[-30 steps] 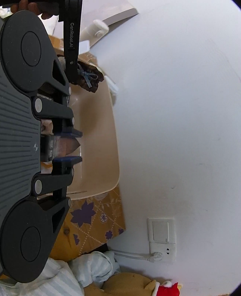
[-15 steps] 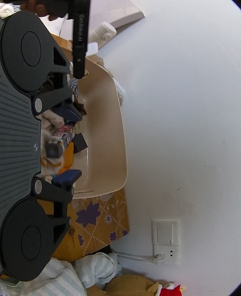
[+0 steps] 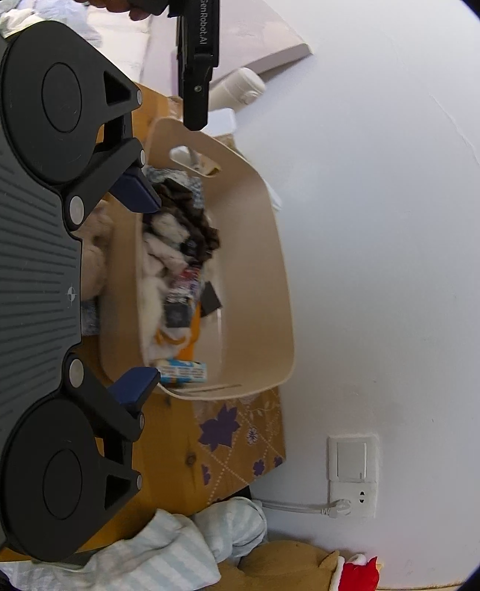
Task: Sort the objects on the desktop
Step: 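Withdraw both open grippers from the basket back toward the pile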
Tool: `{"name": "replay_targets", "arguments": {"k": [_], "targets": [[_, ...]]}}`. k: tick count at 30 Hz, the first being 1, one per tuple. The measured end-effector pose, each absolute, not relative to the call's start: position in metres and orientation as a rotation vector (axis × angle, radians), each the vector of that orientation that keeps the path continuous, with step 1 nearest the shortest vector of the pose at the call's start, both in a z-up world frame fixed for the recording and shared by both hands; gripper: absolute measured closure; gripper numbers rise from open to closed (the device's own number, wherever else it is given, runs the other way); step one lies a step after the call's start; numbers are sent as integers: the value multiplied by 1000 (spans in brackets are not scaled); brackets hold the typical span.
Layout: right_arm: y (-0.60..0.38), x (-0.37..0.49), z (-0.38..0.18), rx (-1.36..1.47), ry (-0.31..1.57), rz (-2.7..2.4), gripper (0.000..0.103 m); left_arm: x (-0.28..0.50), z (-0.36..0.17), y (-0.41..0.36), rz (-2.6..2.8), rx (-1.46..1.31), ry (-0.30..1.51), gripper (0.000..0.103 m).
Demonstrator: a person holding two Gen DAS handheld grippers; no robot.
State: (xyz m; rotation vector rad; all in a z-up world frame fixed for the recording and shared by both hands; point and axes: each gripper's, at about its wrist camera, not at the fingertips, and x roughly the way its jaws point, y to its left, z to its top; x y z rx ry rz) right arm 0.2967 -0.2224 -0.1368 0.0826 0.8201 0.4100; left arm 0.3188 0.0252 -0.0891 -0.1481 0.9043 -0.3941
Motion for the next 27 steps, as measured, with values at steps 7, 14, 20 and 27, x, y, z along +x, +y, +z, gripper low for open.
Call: {"name": "replay_targets", "arguments": {"k": [7, 14, 20, 27], "targets": [[-204, 273, -144, -18, 862, 466, 0, 289, -115, 35, -414, -129, 982, 23], [-195, 247, -161, -102, 931, 486, 0, 256, -142, 33, -482, -37, 1081, 23], [-194, 232, -175, -220, 951, 464, 0, 231, -158, 27, -532, 17, 1123, 23], [-196, 225, -181, -247, 946, 473, 0, 212, -172, 5, -599, 142, 1140, 23]]}}
